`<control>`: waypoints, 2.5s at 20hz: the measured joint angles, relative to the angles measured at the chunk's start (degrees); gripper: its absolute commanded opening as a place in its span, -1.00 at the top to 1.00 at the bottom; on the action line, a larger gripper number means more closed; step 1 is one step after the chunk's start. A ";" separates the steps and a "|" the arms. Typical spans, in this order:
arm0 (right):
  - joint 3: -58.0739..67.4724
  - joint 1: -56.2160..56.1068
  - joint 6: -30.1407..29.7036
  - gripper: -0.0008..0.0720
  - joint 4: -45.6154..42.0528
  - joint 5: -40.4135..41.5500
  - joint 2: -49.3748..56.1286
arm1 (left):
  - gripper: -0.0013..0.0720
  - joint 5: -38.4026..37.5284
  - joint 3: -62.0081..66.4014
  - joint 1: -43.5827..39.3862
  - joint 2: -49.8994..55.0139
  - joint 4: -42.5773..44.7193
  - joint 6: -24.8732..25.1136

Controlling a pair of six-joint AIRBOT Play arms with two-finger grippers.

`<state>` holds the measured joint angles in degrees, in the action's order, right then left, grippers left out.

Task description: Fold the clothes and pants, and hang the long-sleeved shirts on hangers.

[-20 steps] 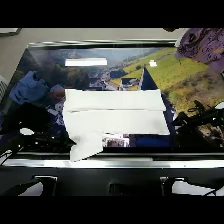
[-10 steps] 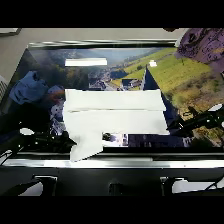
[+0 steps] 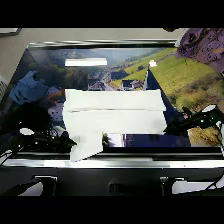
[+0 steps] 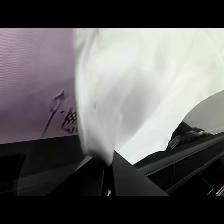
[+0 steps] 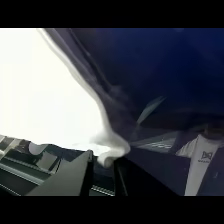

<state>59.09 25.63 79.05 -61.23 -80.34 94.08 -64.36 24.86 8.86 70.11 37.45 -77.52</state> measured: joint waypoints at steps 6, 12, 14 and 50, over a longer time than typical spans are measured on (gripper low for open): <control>-0.07 -0.15 0.02 0.38 -1.27 0.02 0.04 | 0.91 -0.13 0.00 0.00 0.00 0.00 0.04; -0.09 -0.17 0.00 0.92 -3.13 0.28 0.04 | 0.92 -0.15 0.00 0.00 -0.07 0.02 0.17; -0.11 -0.20 0.00 0.92 -3.28 0.33 -0.13 | 0.92 -0.26 0.02 0.15 -0.55 0.04 0.20; 22.29 -14.03 7.96 0.92 -12.76 15.72 -1.73 | 0.92 -5.14 51.67 0.52 22.08 5.86 -6.05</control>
<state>81.38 11.60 87.00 -74.00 -64.62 92.36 -69.49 76.53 9.39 92.18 43.31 -83.57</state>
